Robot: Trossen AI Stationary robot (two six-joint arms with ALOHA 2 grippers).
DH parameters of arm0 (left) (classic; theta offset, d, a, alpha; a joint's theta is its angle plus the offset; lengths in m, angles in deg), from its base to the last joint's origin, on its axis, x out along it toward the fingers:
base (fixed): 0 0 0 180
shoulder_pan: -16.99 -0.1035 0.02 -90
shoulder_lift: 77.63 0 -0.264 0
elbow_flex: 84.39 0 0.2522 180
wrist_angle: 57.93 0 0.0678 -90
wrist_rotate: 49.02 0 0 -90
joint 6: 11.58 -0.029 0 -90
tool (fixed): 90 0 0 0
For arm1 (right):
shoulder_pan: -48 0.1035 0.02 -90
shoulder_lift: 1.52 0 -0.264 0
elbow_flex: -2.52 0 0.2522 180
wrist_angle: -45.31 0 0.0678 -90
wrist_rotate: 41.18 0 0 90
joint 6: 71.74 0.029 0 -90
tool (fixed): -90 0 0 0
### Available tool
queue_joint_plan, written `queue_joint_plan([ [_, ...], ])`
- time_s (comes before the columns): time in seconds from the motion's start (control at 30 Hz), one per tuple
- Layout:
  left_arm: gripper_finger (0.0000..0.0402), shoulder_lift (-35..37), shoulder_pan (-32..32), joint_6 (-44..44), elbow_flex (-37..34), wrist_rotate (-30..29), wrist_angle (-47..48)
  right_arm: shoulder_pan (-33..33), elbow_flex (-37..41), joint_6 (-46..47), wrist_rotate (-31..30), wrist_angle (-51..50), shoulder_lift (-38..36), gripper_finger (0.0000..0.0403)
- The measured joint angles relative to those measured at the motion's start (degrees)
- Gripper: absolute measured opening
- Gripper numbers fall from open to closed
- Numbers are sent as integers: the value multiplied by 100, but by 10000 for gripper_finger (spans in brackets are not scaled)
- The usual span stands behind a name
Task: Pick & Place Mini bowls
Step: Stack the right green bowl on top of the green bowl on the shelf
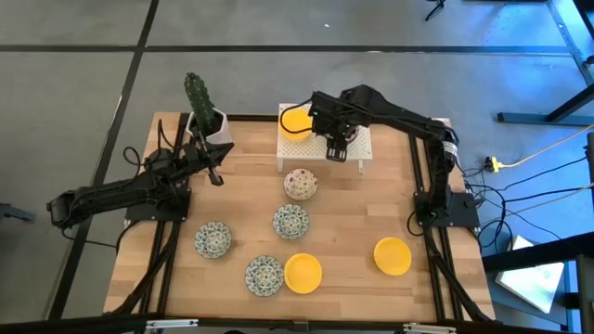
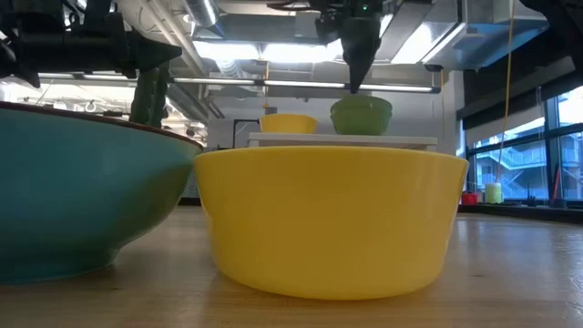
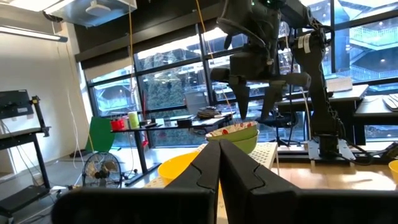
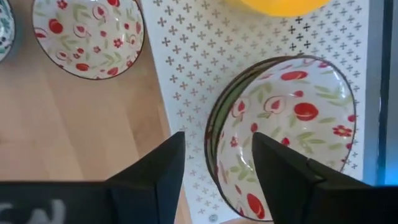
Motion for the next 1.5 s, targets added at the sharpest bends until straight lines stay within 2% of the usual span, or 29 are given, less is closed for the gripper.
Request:
queue_joint_plan([
  [0.17, 7, 1, 0, 1, 0, 0, -1, 4, 27, 2, -332, 80, 0, 150],
  [0.37, 1, 1, -1, 0, 0, 0, 5, 7, -88, 14, -208, 160, 0, 66],
  [0.5, 5, 1, 1, 0, 0, 0, 28, 66, -44, 352, -806, 165, 0, 9],
  [0.93, 2, 1, 0, -2, 0, -2, 47, 220, 777, 554, -1077, 339, 0, 8],
  [1.33, 2, -1, -1, -2, 0, -2, 47, 225, 799, 445, -1079, 512, 0, 9],
  [1.5, 4, -1, 1, -2, 0, -2, 47, 225, 705, 443, -1570, 436, 0, 4],
])
